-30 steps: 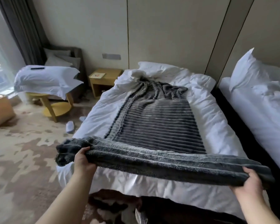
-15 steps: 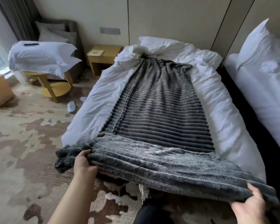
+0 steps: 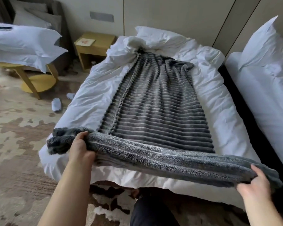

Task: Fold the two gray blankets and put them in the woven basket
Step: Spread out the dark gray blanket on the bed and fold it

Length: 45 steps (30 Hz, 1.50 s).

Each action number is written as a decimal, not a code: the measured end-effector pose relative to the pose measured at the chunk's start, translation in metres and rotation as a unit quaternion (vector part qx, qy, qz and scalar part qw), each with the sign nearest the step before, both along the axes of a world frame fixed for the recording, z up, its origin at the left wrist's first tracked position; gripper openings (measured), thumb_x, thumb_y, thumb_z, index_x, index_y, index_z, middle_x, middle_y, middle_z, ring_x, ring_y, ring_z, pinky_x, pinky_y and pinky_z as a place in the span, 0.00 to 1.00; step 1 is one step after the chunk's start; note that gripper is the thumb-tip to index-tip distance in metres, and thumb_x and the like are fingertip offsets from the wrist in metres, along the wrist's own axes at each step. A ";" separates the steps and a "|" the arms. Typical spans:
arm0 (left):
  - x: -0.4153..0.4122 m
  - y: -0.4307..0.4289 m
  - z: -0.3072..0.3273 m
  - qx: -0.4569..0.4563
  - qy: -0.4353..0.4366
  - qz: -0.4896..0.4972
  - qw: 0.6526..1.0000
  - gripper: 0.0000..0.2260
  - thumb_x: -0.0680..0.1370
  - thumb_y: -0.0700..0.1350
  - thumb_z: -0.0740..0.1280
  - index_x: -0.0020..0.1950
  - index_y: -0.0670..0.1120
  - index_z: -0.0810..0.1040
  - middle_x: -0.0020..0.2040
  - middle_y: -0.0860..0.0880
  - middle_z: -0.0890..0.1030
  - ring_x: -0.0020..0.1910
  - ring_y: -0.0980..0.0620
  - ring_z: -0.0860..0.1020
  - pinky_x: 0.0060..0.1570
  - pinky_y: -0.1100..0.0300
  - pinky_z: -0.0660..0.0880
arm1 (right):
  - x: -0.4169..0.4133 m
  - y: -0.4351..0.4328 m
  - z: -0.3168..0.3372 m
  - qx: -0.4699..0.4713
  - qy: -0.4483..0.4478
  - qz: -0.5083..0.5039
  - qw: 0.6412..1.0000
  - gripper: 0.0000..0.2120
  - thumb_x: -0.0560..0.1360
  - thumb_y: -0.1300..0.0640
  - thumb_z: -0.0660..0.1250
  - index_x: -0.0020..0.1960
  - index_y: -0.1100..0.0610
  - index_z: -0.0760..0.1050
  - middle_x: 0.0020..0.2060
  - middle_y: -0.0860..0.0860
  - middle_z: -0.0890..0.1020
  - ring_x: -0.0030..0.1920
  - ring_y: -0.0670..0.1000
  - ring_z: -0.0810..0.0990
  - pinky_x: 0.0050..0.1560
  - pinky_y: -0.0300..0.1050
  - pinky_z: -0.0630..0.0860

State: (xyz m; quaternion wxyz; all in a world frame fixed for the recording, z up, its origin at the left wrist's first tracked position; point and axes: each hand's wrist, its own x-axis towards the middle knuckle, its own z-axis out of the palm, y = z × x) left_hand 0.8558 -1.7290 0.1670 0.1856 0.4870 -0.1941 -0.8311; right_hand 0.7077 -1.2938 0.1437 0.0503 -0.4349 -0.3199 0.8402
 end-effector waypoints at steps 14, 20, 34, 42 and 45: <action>-0.195 -0.051 -0.162 0.010 -0.195 -0.081 0.977 0.29 0.81 0.53 0.60 0.78 0.45 0.53 0.78 0.41 0.54 0.76 0.41 0.55 0.72 0.44 0.61 | -0.179 -0.102 -0.156 0.071 -0.243 0.240 0.937 0.28 0.82 0.51 0.58 0.78 0.58 0.53 0.78 0.56 0.55 0.76 0.58 0.57 0.74 0.55 0.58; -0.173 -0.046 -0.204 -0.005 -0.244 -0.063 0.968 0.23 0.83 0.45 0.57 0.77 0.47 0.58 0.78 0.45 0.57 0.75 0.43 0.60 0.69 0.45 0.64 | -0.164 -0.101 -0.201 0.137 -0.281 0.249 0.917 0.22 0.83 0.59 0.53 0.76 0.61 0.59 0.76 0.55 0.62 0.74 0.55 0.64 0.71 0.52 0.64; -0.101 0.015 -0.181 0.041 -0.218 0.053 0.974 0.25 0.82 0.42 0.57 0.78 0.43 0.54 0.78 0.43 0.55 0.76 0.45 0.57 0.73 0.44 0.56 | -0.065 -0.052 -0.178 0.103 -0.246 0.269 0.925 0.22 0.84 0.57 0.51 0.76 0.61 0.58 0.74 0.58 0.64 0.73 0.59 0.64 0.72 0.55 0.64; 0.074 0.099 -0.200 0.074 -0.257 -0.075 0.961 0.21 0.81 0.48 0.61 0.73 0.45 0.65 0.73 0.41 0.65 0.68 0.44 0.69 0.64 0.51 0.67 | 0.109 -0.013 -0.181 0.016 -0.279 0.288 0.916 0.25 0.81 0.51 0.57 0.73 0.62 0.62 0.71 0.60 0.68 0.70 0.61 0.68 0.68 0.55 0.67; 0.100 0.112 -0.201 0.092 -0.238 -0.094 0.962 0.25 0.81 0.50 0.60 0.76 0.46 0.60 0.75 0.41 0.62 0.67 0.43 0.69 0.65 0.49 0.66 | 0.136 -0.002 -0.177 0.000 -0.269 0.275 0.923 0.24 0.81 0.51 0.57 0.72 0.63 0.64 0.70 0.60 0.69 0.69 0.61 0.69 0.64 0.55 0.69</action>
